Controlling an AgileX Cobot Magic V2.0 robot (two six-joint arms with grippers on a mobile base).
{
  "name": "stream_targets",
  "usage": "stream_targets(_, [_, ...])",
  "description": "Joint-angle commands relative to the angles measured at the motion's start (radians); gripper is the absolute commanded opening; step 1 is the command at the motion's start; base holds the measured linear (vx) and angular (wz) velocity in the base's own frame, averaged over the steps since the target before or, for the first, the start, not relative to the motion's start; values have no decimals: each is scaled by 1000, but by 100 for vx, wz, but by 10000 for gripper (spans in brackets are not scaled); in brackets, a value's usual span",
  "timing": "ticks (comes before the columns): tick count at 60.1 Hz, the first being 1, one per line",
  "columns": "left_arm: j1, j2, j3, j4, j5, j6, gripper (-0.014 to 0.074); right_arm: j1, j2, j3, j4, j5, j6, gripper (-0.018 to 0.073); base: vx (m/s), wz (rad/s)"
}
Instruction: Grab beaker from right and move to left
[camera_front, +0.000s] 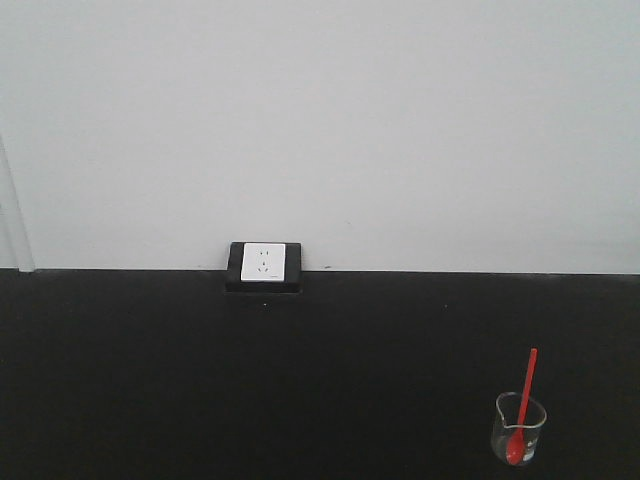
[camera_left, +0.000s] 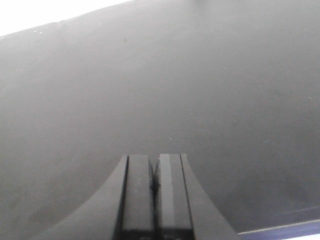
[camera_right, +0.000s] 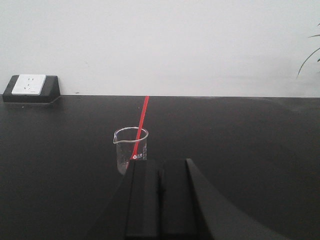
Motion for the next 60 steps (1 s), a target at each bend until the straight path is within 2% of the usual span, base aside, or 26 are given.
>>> stream_targets(1, [-6, -6, 19, 0, -76, -1, -6, 0, -10, 9, -9, -79, -3, -4, 0, 0])
stream_targets(12, [-6, -6, 19, 0, -76, -1, -6, 0, -10, 8, -9, -90, -3, -4, 0, 0])
stream_targets(17, [-6, -6, 19, 0, -76, -1, -6, 0, -10, -2, -8, -138, -2, -4, 0, 0])
stream_targets(25, [-6, -6, 19, 0, -76, -1, -6, 0, 0, -93, -9, -163, -5, -4, 0, 0])
stream_targets(39, [-6, -6, 19, 0, -76, -1, -6, 0, 281, -325, -16, -186, -72, -4, 0, 0])
stream_targets(47, [-6, -6, 19, 0, -76, -1, -6, 0, 471, -396, -8, -295, -72, -4, 0, 0])
stream_targets(60, [-6, -6, 19, 0, -76, -1, -6, 0, 694, -418, -8, -562, -58, 5, 0, 0])
